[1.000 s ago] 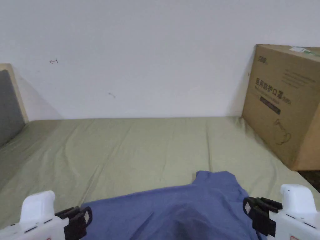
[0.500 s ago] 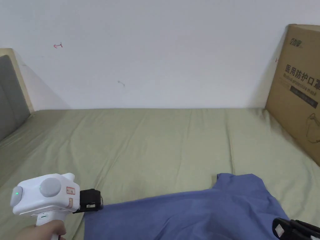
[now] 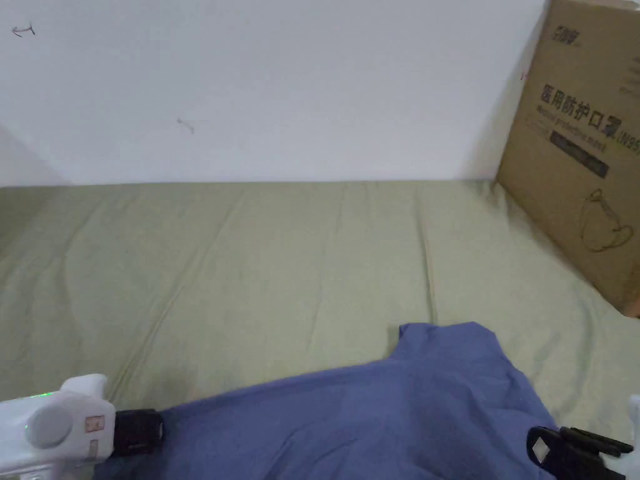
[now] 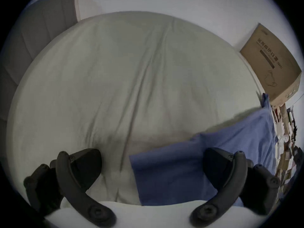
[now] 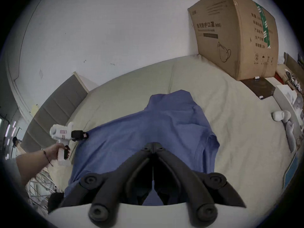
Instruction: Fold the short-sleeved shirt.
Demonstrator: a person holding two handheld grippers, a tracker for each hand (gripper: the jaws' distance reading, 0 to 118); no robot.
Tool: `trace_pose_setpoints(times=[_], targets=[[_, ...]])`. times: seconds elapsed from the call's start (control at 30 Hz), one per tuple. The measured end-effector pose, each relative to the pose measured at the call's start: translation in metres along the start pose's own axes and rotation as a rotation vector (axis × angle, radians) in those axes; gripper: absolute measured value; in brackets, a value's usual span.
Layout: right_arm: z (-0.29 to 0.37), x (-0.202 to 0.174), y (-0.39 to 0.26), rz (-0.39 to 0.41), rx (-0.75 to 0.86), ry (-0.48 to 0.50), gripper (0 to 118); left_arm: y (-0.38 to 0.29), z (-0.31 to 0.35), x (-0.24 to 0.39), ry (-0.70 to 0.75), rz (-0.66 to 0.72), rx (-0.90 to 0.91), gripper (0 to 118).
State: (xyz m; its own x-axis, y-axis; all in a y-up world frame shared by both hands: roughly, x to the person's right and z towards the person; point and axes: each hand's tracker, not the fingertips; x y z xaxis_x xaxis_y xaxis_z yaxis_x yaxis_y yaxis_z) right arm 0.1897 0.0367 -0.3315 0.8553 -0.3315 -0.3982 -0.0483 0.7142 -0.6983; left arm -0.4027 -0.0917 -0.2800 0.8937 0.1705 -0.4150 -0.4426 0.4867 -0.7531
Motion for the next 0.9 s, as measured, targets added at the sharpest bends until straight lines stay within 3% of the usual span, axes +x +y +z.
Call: trace_pose_setpoints(times=[0.07,0.13,0.17,0.2,0.23,0.33,0.37,0.4,0.43,0.47,0.57,0.63,0.73,0.77,0.8,0.83,0.87,0.9], targets=[[-0.013,0.006,0.012,-0.025,0.014,0.023,0,-0.004,0.010,-0.003,-0.021,-0.036,0.026,115],[-0.030,0.015,0.032,-0.041,0.021,0.023,0,-0.008,0.024,0.012,0.053,-0.101,0.027,94],[-0.042,0.021,0.044,-0.046,0.022,0.008,0,-0.006,0.033,0.012,0.040,-0.104,0.029,73],[-0.053,0.026,0.055,-0.046,0.020,-0.008,0,-0.004,0.043,0.012,0.029,-0.117,0.044,24],[-0.068,0.034,0.070,-0.046,0.013,-0.023,0,-0.001,0.055,0.016,0.032,-0.133,0.073,2],[-0.117,0.054,0.108,-0.049,-0.045,-0.105,0,0.003,0.090,0.017,-0.060,-0.088,0.137,2],[-0.140,0.061,0.121,-0.052,-0.096,-0.158,12,0.003,0.104,0.022,-0.070,-0.087,0.153,1],[-0.160,0.068,0.129,-0.047,-0.152,-0.203,62,0.004,0.112,0.024,-0.069,-0.092,0.158,2],[-0.184,0.074,0.135,-0.042,-0.223,-0.230,96,0.005,0.119,0.026,-0.070,-0.096,0.155,2],[-0.201,0.079,0.138,-0.039,-0.258,-0.224,106,0.006,0.124,0.028,-0.071,-0.099,0.151,2],[-0.252,0.088,0.137,-0.001,-0.430,-0.209,105,0.007,0.124,0.034,-0.071,-0.111,0.119,2],[-0.272,0.090,0.130,0.031,-0.495,-0.262,103,0.007,0.122,0.034,-0.072,-0.104,0.111,2],[-0.268,0.080,0.127,0.074,-0.454,-0.288,100,0.007,0.120,0.034,-0.069,-0.085,0.092,2],[-0.259,0.073,0.128,0.108,-0.435,-0.280,90,0.008,0.118,0.032,-0.071,-0.085,0.089,2],[-0.252,0.068,0.128,0.148,-0.429,-0.260,63,0.008,0.118,0.033,-0.069,-0.088,0.084,2],[-0.244,0.064,0.130,0.178,-0.430,-0.210,24,0.008,0.119,0.035,-0.066,-0.094,0.084,2],[-0.236,0.062,0.132,0.165,-0.440,-0.169,1,0.007,0.121,0.037,-0.065,-0.097,0.087,2],[-0.225,0.058,0.131,0.125,-0.412,-0.147,1,0.007,0.124,0.038,-0.068,-0.097,0.089,2]])
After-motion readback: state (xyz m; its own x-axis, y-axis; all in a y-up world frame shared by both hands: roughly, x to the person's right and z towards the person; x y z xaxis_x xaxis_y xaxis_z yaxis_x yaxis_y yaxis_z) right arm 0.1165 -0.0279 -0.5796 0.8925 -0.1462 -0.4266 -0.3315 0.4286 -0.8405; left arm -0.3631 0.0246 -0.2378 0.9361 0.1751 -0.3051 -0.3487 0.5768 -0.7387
